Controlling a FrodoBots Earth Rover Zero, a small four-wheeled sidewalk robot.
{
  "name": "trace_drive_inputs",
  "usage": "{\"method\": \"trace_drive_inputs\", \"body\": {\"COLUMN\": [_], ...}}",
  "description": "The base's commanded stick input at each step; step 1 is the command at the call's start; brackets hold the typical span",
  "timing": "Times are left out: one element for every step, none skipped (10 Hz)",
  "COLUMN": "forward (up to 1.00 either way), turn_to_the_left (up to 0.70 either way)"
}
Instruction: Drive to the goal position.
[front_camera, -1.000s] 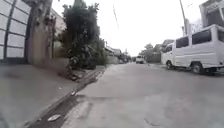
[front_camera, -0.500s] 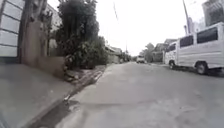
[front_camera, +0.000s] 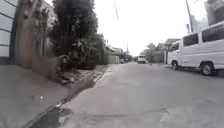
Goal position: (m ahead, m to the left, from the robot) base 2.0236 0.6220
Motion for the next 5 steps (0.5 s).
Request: {"method": "trace_drive_inputs", "body": {"forward": [0.65,0.65,0.65,0.65,0.65], "turn_to_the_left": [-0.05,-0.19,-0.33,-0.09,0.0]}}
